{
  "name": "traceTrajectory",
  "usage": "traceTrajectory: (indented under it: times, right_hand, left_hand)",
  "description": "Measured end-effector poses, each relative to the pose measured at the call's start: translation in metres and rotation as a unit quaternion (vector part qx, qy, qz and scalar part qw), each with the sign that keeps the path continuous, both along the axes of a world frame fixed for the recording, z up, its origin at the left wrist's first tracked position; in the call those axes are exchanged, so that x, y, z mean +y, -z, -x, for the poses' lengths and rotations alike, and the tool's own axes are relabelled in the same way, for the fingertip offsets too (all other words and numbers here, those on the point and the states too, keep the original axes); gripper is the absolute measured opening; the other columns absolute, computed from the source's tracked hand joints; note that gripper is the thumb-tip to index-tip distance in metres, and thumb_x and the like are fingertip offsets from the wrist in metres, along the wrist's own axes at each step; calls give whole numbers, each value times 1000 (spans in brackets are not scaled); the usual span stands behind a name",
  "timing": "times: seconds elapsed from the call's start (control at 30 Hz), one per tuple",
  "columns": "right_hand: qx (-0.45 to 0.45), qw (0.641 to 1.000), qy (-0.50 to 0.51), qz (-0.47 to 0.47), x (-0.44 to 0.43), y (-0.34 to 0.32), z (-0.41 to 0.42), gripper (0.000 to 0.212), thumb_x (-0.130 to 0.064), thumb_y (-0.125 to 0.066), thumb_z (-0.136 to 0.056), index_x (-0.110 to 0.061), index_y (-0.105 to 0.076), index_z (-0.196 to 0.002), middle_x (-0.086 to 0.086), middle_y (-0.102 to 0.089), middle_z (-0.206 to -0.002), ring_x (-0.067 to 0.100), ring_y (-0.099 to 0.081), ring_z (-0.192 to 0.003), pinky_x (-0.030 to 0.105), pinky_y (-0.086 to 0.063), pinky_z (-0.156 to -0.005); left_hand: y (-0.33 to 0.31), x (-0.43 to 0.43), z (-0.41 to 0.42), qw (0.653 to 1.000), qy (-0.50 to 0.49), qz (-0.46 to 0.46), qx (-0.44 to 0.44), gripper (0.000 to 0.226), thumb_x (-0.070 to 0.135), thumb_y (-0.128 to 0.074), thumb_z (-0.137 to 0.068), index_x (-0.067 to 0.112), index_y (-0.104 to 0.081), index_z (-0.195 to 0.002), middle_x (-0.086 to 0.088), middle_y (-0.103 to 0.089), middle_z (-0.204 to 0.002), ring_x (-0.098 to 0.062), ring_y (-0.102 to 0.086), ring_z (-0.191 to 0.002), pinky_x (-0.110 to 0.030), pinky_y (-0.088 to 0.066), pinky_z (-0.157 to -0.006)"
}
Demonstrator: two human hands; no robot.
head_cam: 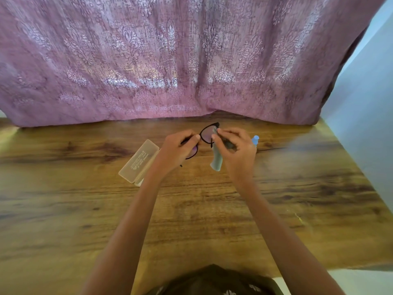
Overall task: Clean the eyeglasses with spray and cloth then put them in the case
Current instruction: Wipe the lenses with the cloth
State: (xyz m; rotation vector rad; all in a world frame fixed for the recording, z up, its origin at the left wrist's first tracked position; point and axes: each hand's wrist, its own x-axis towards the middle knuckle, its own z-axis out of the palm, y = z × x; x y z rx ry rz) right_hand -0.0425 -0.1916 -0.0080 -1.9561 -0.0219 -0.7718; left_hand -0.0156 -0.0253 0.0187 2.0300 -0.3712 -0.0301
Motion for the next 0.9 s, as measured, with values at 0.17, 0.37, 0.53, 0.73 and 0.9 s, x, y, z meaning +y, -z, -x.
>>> traceTrajectory:
  times: [0.17, 0.37, 0.53, 0.73, 0.9]
  right_hand:
    - [-79, 981, 8, 177, -2, 0, 2, 16, -2, -70, -87, 1, -73, -103, 11, -60, -91, 21, -58, -79, 30, -52, -70]
    - [-79, 969, -10, 232, 11, -7, 9, 11, -4, -74, -84, -1, -75, -95, 8, -68, -85, 20, -62, -79, 12, -38, -81]
    - [-44, 981, 18, 186, 6, -18, 3, 10, -6, -70, -87, -2, -73, -96, 10, -66, -89, 22, -60, -84, 17, -41, -78]
    - [-67, 971, 6, 231, 6, -11, 7, 11, 0, -70, -87, 2, -73, -97, 12, -65, -88, 23, -60, -83, 18, -42, -79]
    - [-90, 961, -7, 262, 11, -10, 4, 15, 1, -70, -86, 2, -73, -100, 12, -65, -88, 20, -57, -84, 9, -34, -87]
  left_hand:
    - [2, 0, 2, 1000, -14, 6, 5, 34, 25, -52, -98, 35, -56, -66, 14, -53, -57, -5, -48, -59, -15, -36, -60]
    - [-2, -6, 4, 1000, 4, -14, -17, 35, 19, -52, -99, 33, -55, -67, 15, -51, -56, 1, -47, -57, -12, -33, -58]
    - [0, -7, 5, 999, -10, -11, -38, 26, 17, -52, -98, 12, -61, -75, 7, -53, -61, -6, -46, -59, -15, -33, -58]
    - [-1, -6, 3, 999, -30, 4, -36, 31, 16, -54, -97, 24, -57, -67, 12, -48, -53, 0, -45, -53, -13, -34, -55]
    - [-2, -6, 5, 999, -8, -15, -37, 25, 16, -53, -98, 13, -62, -74, 10, -50, -58, -2, -44, -56, -14, -33, -56]
